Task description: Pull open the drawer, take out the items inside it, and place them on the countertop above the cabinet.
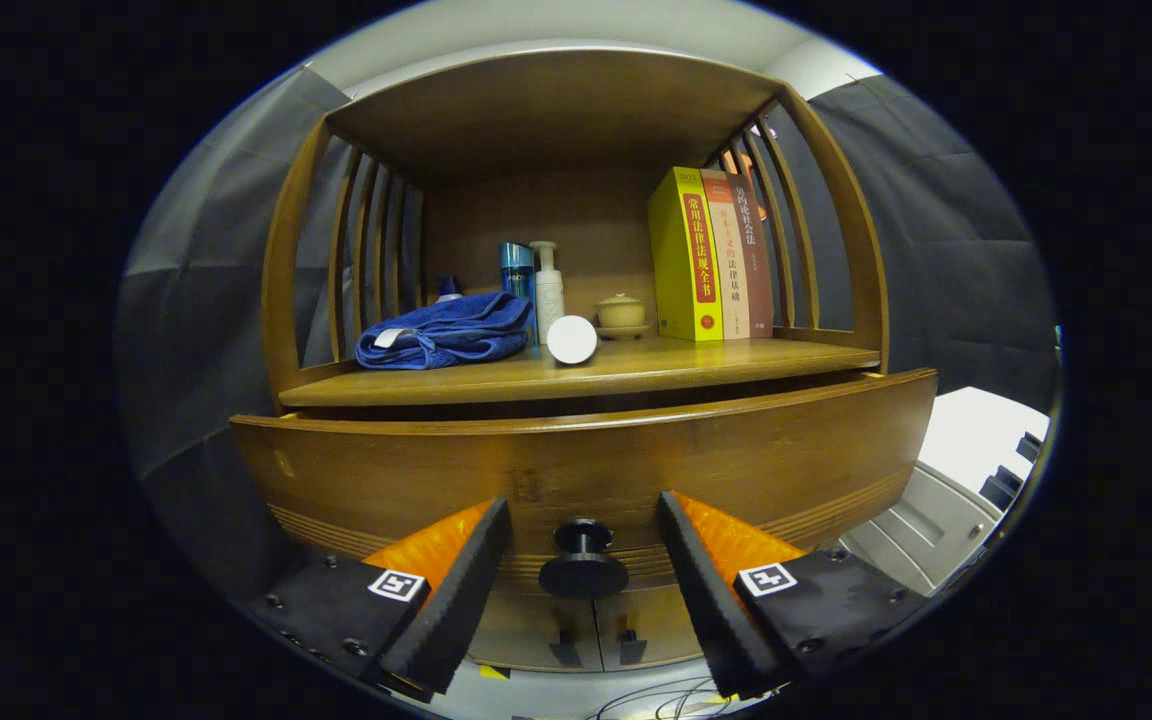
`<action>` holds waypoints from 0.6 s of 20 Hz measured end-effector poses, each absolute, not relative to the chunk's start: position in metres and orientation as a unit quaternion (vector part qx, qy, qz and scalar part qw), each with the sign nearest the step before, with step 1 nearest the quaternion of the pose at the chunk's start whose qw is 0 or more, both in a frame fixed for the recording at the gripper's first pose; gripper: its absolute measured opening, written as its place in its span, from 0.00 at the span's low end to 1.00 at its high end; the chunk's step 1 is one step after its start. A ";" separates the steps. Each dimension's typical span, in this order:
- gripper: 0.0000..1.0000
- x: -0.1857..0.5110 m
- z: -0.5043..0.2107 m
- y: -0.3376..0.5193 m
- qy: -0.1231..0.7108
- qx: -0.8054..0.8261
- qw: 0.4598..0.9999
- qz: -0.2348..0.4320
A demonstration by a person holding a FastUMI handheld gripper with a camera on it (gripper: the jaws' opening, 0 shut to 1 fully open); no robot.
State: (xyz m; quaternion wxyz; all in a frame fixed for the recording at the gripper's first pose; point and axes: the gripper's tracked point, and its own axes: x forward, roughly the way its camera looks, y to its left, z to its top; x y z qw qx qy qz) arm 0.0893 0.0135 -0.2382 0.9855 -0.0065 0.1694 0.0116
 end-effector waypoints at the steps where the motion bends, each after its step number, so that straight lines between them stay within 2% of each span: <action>1: 0.99 0.095 -0.239 0.013 0.167 -0.009 0.986 0.012; 12: 0.98 0.127 -0.246 0.015 0.161 -0.022 0.987 0.013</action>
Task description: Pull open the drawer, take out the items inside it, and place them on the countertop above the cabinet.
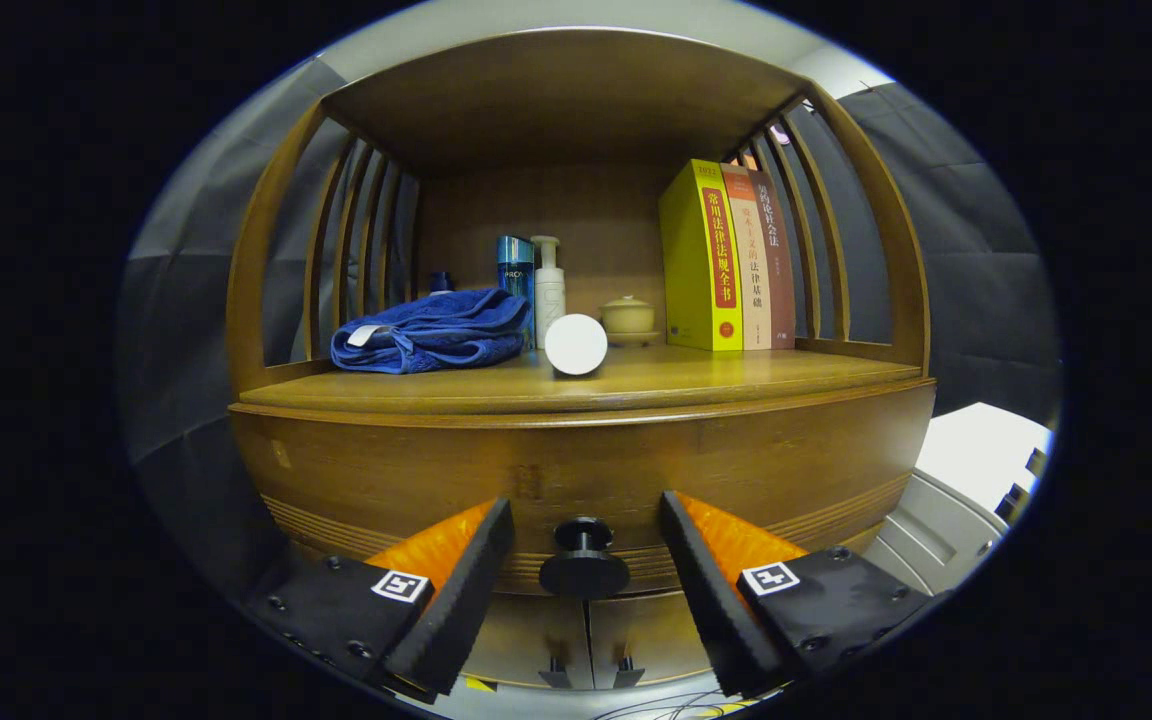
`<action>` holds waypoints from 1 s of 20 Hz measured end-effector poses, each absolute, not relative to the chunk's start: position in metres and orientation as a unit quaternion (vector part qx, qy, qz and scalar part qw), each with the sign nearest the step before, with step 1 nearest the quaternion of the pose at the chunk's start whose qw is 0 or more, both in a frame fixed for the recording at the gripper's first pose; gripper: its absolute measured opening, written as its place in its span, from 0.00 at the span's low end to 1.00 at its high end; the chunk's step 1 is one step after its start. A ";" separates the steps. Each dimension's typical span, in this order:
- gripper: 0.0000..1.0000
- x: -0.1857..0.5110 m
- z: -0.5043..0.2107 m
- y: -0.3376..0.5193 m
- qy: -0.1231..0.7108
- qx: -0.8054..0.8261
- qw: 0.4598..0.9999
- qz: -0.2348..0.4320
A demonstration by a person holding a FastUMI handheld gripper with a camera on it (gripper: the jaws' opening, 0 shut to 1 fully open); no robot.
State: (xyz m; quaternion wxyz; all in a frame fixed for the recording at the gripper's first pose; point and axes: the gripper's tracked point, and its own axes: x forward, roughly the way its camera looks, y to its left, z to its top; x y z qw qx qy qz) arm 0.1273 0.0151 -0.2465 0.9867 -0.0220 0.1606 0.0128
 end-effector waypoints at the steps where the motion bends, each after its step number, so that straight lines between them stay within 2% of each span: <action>1: 0.98 0.128 -0.246 0.016 0.160 -0.021 0.987 0.013; 6: 0.98 0.108 -0.220 0.020 0.154 -0.014 0.988 0.012; 15: 0.97 0.011 -0.057 0.012 0.089 -0.024 0.996 0.018; 20: 0.97 -0.038 0.008 -0.003 0.069 0.010 0.997 0.013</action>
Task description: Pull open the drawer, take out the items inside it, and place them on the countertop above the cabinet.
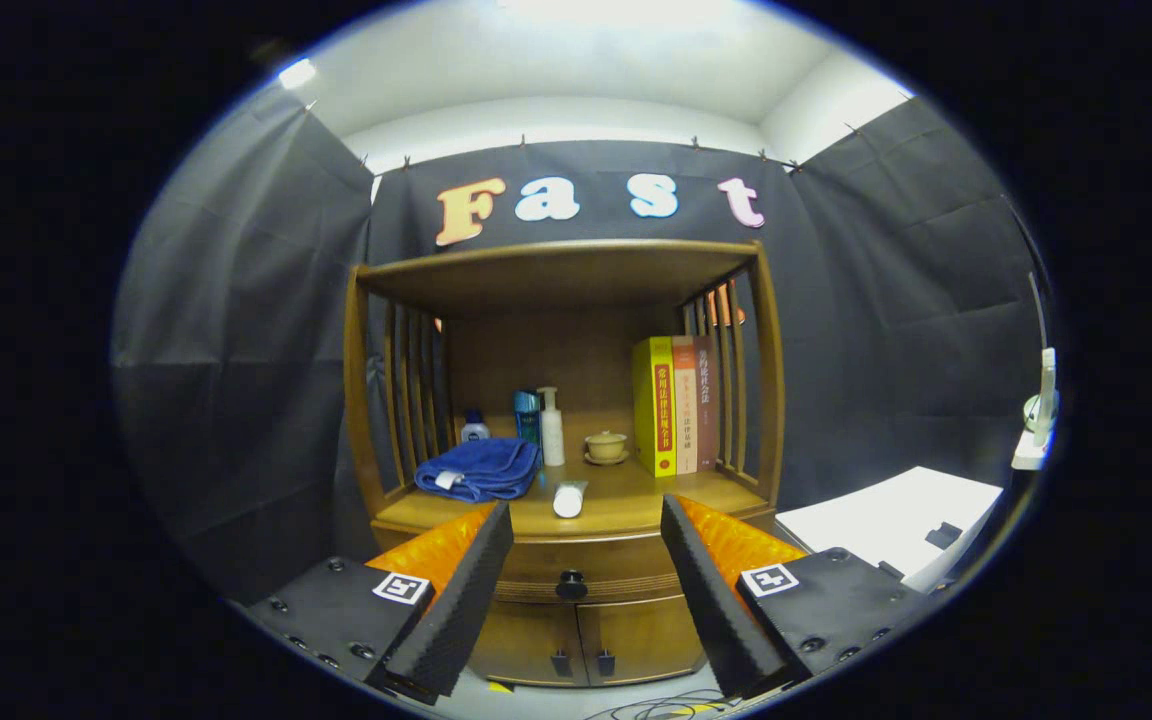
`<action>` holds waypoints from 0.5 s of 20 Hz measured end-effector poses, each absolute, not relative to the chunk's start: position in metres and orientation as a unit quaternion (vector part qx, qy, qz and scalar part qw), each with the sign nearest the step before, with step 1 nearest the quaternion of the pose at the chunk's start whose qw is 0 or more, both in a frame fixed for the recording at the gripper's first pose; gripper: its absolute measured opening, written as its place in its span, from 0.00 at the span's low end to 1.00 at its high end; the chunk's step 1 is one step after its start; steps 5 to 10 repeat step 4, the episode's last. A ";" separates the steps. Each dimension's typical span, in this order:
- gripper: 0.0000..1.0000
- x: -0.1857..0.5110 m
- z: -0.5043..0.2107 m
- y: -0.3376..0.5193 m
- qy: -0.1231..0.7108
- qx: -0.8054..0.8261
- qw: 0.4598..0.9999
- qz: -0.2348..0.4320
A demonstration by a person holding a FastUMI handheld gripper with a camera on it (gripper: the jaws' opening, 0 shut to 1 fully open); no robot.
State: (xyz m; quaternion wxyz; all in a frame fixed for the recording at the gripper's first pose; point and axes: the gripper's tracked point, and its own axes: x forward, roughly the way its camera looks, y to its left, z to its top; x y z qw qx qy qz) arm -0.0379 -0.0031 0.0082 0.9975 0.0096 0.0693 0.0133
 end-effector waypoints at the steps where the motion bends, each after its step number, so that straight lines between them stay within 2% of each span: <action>1: 0.97 -0.046 0.015 -0.006 0.069 0.016 0.997 0.016; 10: 0.97 -0.055 0.028 -0.019 0.061 0.024 0.998 0.011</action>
